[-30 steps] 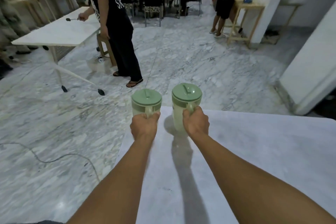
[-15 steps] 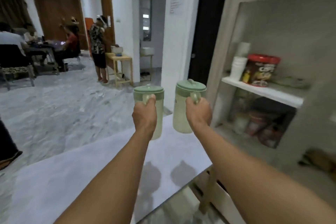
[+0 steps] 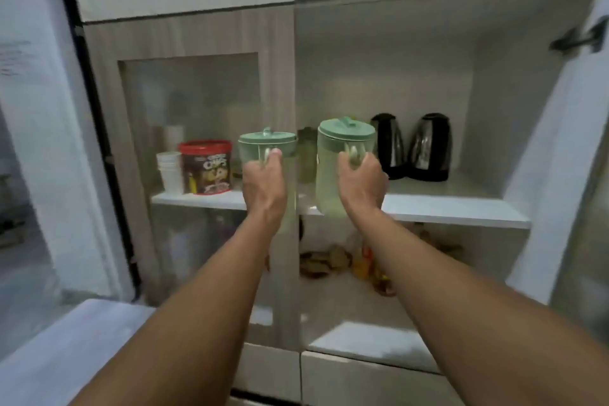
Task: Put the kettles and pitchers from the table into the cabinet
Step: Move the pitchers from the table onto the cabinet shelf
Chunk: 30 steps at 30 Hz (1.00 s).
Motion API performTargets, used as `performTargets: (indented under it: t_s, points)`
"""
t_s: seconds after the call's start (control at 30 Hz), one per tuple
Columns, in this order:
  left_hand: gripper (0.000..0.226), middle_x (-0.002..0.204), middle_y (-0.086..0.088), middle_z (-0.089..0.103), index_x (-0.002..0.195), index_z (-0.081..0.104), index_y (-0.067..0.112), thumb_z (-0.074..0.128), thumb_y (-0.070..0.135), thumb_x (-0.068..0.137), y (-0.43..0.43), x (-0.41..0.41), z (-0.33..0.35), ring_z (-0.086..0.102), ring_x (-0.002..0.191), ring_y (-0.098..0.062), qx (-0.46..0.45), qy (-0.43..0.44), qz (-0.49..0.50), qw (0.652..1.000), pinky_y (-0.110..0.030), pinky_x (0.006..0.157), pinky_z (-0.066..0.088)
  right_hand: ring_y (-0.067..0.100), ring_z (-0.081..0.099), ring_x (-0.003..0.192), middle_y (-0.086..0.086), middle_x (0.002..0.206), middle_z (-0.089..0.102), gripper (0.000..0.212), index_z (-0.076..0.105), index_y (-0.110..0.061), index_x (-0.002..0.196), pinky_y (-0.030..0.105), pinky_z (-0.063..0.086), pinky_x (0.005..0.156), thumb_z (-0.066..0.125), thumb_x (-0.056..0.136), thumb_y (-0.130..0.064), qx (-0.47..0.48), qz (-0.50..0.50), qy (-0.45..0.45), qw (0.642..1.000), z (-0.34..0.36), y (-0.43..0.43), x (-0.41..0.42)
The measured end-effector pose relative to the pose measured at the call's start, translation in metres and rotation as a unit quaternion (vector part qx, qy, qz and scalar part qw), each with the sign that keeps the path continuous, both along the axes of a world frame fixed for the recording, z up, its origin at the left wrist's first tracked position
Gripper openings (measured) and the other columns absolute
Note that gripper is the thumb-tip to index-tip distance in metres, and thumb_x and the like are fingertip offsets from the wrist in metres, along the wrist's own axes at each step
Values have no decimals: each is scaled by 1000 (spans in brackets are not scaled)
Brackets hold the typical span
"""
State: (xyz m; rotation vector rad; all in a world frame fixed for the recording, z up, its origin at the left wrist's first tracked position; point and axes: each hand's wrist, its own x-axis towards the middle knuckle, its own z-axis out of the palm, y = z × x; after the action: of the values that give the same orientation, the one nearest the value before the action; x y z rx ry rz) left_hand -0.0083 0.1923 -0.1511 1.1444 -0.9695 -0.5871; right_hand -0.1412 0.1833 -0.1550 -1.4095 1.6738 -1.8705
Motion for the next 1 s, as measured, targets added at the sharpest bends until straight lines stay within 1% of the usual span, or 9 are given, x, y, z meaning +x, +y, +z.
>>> performTargets:
  t_s: [0.23,0.4,0.47,0.53,0.67,0.8,0.87,0.93,1.0]
  points:
    - [33,79,-6,56,74,51,18,48,40,99,-101,-170,-1,51,70,-19,-6,1,-122,992,-31,57,37,27,62,78,6,82,66,33,61,-7,92,33,47,65,54,96,-39,9,-92,35,995,-4,-88,-161]
    - [39,71,-4,52,82,63,12,46,42,99,-166,-238,-21,44,61,-17,31,-11,-132,991,-30,53,33,8,49,58,-6,67,51,30,61,-7,93,22,31,48,54,98,-36,56,-105,46,992,-23,-145,-233]
    - [39,72,-3,53,86,63,10,46,42,100,-190,-249,-30,45,60,-16,55,-10,-123,991,-29,51,33,12,56,62,-1,71,58,34,63,-5,95,25,40,54,54,98,-38,82,-96,50,991,-33,-166,-244]
    - [37,76,-3,54,94,61,8,46,41,100,-214,-254,-38,47,62,-14,66,-2,-116,991,-29,52,34,26,68,74,6,82,69,39,62,-8,96,37,56,69,52,94,-46,89,-83,46,991,-42,-190,-249]
    - [37,77,-4,52,94,55,9,44,43,101,-266,-256,-45,46,62,-14,73,-14,-113,991,-30,53,34,34,72,82,12,89,73,37,63,-10,99,47,59,78,54,92,-45,106,-70,42,991,-44,-240,-254]
    - [36,81,-8,58,97,57,7,49,42,97,-314,-259,-43,53,73,-24,81,0,-128,989,-32,66,40,35,70,81,14,89,71,28,63,-7,94,39,57,74,57,93,-35,104,-72,24,992,-39,-283,-258]
    - [47,85,-20,63,97,59,3,50,48,87,-344,-261,-45,61,79,-36,78,3,-149,986,-41,70,47,36,69,83,15,91,71,29,63,-8,95,39,56,75,56,93,-36,113,-72,30,991,-39,-305,-261]
    - [65,107,-31,65,111,57,-3,50,53,78,-375,-262,-48,63,98,-47,94,14,-157,983,-51,82,52,37,69,85,16,93,71,34,61,-10,95,40,57,77,55,93,-43,119,-72,23,990,-37,-325,-263]
    - [57,118,-28,62,122,54,-2,51,43,87,-401,-263,-50,62,108,-42,125,49,-188,973,-45,89,51,38,68,92,17,99,69,39,59,-9,97,35,51,75,52,95,-47,131,-79,25,988,-36,-345,-266]
